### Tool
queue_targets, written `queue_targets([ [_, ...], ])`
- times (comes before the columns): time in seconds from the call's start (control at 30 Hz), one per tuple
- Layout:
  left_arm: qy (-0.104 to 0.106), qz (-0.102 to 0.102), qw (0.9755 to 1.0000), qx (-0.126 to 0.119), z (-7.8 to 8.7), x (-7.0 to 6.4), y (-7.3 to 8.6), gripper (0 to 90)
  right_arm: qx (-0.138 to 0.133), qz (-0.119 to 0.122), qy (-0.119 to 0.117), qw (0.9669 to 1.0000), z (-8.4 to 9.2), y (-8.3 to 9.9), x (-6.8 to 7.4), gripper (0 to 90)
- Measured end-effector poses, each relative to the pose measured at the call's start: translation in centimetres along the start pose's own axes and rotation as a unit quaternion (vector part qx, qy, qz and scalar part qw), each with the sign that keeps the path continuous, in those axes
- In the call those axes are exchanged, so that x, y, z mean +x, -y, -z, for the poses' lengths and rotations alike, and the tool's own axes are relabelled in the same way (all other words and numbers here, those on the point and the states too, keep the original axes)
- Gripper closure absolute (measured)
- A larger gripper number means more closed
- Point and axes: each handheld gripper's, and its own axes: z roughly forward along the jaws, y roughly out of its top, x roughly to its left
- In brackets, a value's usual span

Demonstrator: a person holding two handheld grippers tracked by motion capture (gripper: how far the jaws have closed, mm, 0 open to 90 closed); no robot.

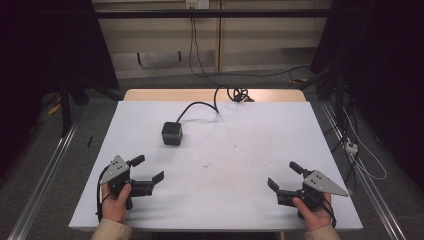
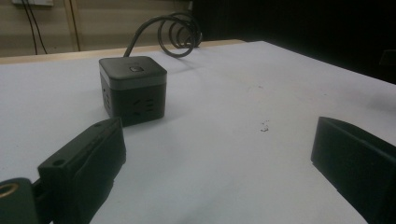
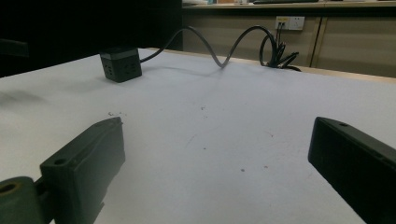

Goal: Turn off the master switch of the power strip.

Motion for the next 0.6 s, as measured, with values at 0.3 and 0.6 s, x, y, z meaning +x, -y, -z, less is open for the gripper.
queue_targets([
  [0.3,0.001,0.002,0.9999,-0.012,-0.07,0.00,-0.26,2.6,-0.002,0.004,0.004,1.0000,0.09,-0.08,0.01,3.6],
  [0.6,-0.020,0.009,0.9995,-0.024,-0.27,0.42,-0.73,2.3,0.002,0.008,0.002,1.0000,0.08,-0.09,0.11,3.5],
])
